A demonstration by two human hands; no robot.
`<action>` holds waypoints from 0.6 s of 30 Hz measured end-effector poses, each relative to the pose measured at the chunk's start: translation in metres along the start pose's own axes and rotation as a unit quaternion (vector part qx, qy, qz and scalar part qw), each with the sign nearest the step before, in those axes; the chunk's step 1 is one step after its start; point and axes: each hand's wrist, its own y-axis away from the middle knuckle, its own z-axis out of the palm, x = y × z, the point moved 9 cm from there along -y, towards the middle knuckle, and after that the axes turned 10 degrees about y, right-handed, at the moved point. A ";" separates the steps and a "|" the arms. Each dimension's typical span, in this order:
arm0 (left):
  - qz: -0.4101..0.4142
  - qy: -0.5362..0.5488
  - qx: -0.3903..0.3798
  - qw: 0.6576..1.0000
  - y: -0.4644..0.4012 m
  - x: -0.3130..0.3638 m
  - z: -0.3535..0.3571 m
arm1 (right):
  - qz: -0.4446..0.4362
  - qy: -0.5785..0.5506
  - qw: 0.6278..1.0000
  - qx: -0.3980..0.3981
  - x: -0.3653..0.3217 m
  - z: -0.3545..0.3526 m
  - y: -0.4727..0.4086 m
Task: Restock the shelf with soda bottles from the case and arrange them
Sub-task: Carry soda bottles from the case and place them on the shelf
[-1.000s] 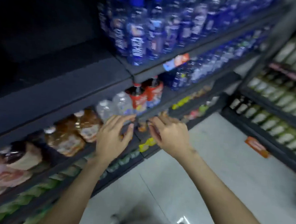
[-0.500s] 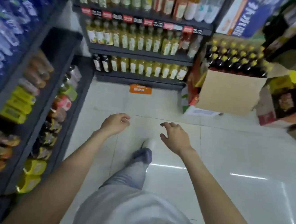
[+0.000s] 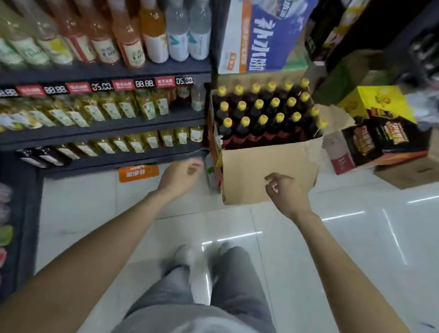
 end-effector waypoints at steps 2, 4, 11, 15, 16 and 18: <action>0.012 -0.027 0.008 1.000 -0.043 0.019 0.014 | -0.032 0.037 0.999 0.013 0.013 -0.015 -0.053; 0.011 -0.034 0.018 0.999 -0.087 0.028 0.030 | -0.077 0.094 0.992 0.032 0.020 -0.025 -0.108; -0.061 -0.029 0.098 0.993 -0.191 0.027 0.061 | -0.234 0.248 0.939 0.046 0.015 -0.007 -0.266; -0.121 -0.013 0.131 0.984 -0.217 0.016 0.078 | -0.347 0.319 0.882 0.015 -0.001 0.020 -0.298; -0.129 -0.016 0.139 0.982 -0.219 0.014 0.082 | -0.370 0.326 0.870 -0.001 -0.004 0.030 -0.300; -0.138 -0.024 0.154 0.978 -0.220 0.011 0.087 | -0.399 0.335 0.853 -0.013 -0.008 0.044 -0.300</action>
